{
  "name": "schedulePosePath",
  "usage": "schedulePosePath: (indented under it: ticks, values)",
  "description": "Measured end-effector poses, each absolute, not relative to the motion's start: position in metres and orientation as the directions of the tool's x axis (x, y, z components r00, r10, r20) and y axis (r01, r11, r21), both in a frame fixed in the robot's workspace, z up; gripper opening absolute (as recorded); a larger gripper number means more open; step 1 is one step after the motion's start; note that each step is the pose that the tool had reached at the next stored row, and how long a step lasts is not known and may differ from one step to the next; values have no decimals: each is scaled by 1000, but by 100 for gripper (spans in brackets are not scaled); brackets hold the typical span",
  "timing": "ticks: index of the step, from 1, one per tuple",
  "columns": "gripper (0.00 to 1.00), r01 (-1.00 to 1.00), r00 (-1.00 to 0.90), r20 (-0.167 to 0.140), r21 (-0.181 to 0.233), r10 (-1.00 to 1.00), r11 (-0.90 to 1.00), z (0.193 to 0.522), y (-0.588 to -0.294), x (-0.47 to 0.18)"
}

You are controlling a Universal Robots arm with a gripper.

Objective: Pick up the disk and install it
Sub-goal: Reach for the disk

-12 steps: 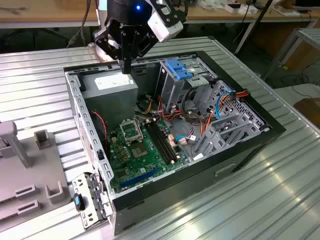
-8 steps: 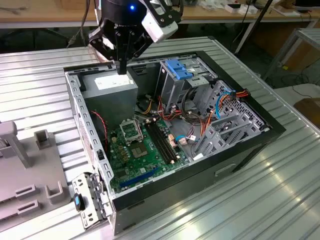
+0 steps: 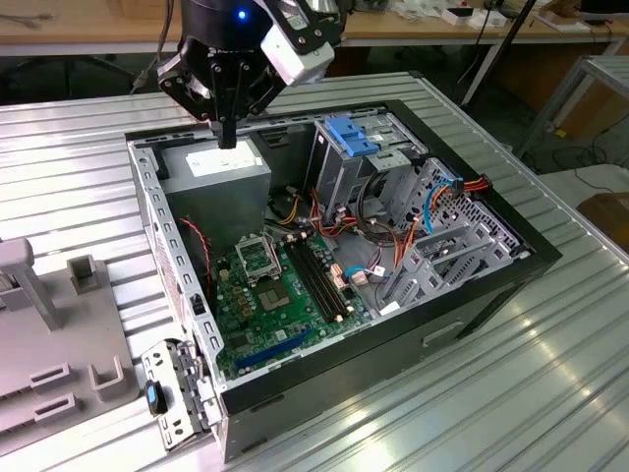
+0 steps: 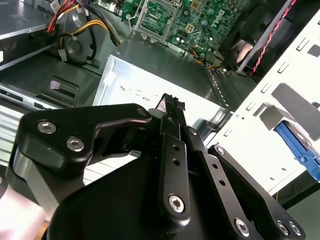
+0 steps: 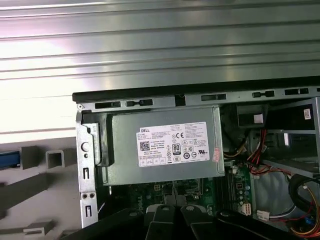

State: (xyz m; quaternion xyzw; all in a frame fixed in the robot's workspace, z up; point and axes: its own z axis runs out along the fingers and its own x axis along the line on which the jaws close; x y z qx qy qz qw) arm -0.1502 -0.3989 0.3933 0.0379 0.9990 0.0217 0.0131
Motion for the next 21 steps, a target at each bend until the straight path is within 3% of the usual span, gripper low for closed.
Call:
schedulePosePath:
  ticks: [21]
  values:
    - [11,75,-997,-25,44,76,996,393,-399,-195]
